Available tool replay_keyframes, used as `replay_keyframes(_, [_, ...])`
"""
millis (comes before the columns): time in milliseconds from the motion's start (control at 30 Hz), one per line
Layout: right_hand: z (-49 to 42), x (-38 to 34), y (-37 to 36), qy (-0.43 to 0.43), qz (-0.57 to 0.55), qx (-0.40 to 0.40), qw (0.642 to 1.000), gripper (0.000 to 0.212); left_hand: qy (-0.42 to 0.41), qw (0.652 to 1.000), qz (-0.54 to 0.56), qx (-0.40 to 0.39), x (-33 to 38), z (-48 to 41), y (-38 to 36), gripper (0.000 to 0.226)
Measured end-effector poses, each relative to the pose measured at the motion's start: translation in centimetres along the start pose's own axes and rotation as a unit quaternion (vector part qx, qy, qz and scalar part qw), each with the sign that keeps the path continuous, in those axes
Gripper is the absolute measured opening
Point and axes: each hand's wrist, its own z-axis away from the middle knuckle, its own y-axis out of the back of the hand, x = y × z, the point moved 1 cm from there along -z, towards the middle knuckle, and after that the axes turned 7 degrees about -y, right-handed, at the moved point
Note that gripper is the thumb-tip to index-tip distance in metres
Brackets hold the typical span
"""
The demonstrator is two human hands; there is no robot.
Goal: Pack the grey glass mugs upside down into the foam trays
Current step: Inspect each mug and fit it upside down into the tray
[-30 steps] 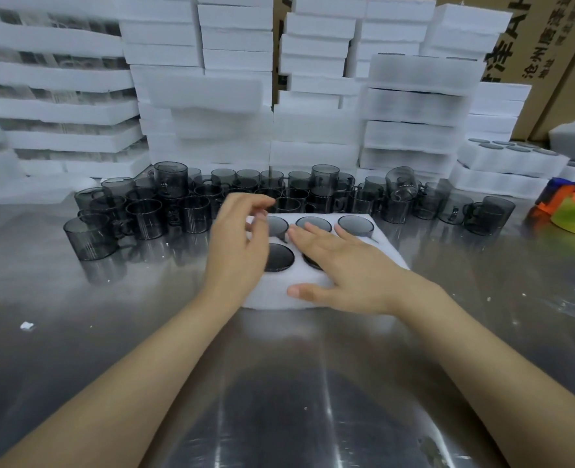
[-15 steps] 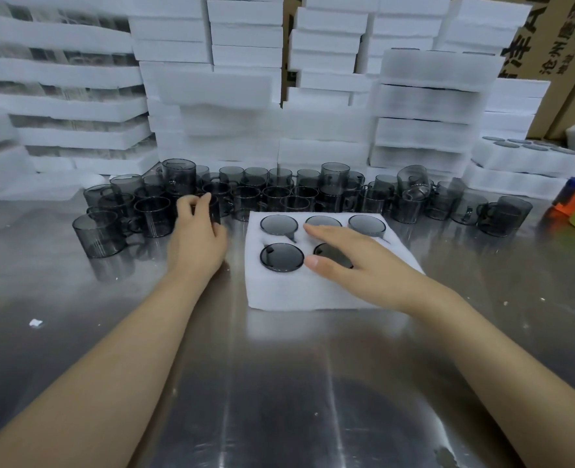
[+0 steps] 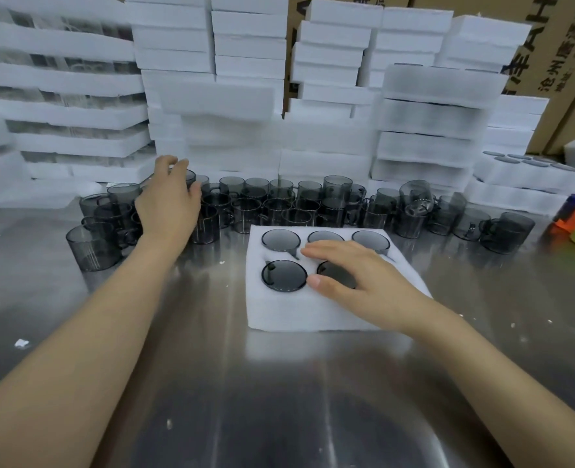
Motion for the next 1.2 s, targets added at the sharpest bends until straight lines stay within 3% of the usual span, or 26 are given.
replay_keyframes(167, [-0.2, 0.1, -0.1, 0.002, -0.005, 0.001, 1.0, 0.068, 0.012, 0.998, -0.057, -0.032, -0.3, -1.0, -0.4, 0.027])
replay_keyframes(300, [-0.2, 0.2, 0.0, -0.01, -0.043, 0.002, 0.999, 0.066, 0.009, 0.999, -0.017, -0.034, -0.1, -1.2, 0.1, 0.028])
replay_keyframes(400, [-0.2, 0.6, -0.1, -0.023, -0.089, 0.001, 0.996, 0.052, -0.013, 1.0, 0.018, 0.01, 1.8, -1.4, 2.3, 0.026])
replay_keyframes(533, [-0.4, 1.0, 0.1, -0.053, -0.221, 0.047, 0.973, 0.049, -0.147, 0.984, 0.036, 0.089, 7.3, 0.9, 5.8, 0.022])
replay_keyframes(633, [-0.3, 1.2, 0.5, -0.058, -0.294, 0.11, 0.948, 0.065, -0.263, 0.956, 0.095, 0.093, 11.5, 5.2, 7.3, 0.025])
replay_keyframes(800, [0.3, 0.2, 0.2, -0.036, -0.198, 0.188, 0.961, 0.087, -0.4, 0.911, 0.076, 0.061, 13.8, 9.3, 6.7, 0.035])
replay_keyframes(900, [0.5, -0.2, 0.3, 0.006, -0.197, 0.183, 0.963, 0.088, -0.457, 0.883, 0.082, 0.076, 14.1, 9.8, 6.3, 0.026])
replay_keyframes(1000, [0.5, -0.2, 0.4, 0.01, -0.178, 0.196, 0.964, 0.072, -0.34, 0.918, 0.202, 0.032, 13.6, 10.1, 5.4, 0.014])
replay_keyframes(1100, [0.5, 0.0, 0.3, 0.021, -0.182, 0.229, 0.956, 0.066, -0.222, 0.939, 0.262, -0.028, 12.6, 9.9, 4.4, 0.065])
replay_keyframes(1200, [0.5, 0.1, 0.1, 0.019, -0.188, 0.238, 0.953, 0.073, -0.184, 0.928, 0.305, -0.113, 12.1, 9.6, 3.9, 0.073])
